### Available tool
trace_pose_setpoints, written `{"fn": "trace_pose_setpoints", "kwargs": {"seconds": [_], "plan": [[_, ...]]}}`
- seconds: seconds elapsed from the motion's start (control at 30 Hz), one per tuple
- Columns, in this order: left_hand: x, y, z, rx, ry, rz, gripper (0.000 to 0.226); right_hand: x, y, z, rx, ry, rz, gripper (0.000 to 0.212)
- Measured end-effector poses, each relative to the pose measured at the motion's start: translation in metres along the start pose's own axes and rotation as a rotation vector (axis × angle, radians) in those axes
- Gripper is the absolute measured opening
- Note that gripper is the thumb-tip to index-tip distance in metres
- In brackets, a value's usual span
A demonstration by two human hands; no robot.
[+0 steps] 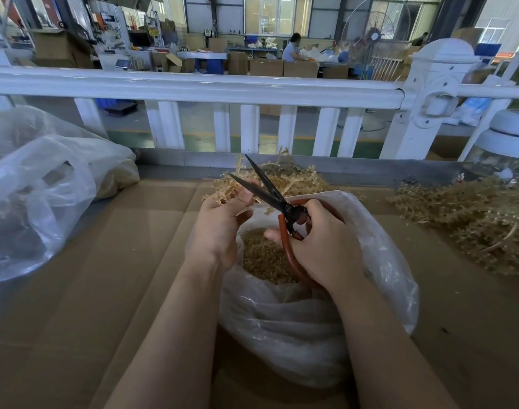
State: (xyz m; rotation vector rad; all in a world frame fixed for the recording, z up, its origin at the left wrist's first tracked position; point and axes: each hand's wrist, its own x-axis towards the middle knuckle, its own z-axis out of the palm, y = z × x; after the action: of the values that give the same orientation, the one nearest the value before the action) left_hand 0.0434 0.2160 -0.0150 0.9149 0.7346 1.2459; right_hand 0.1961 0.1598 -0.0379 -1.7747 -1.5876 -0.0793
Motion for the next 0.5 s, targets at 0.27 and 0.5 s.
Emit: {"fn": "trace_pose_setpoints", "kwargs": {"seconds": [0.27,0.5], "plan": [[0.0017,-0.0009,-0.0042,0.1,-0.069,0.058,0.005,-0.0014,0.0005,-0.0018,0.012,0.045,-0.028,0.079],[-0.0003,0.0009,-0.0036,0.088,-0.057,0.065,0.007,-0.0029,0.0022,-0.0005,-0.002,0.107,-0.068,0.076]]}}
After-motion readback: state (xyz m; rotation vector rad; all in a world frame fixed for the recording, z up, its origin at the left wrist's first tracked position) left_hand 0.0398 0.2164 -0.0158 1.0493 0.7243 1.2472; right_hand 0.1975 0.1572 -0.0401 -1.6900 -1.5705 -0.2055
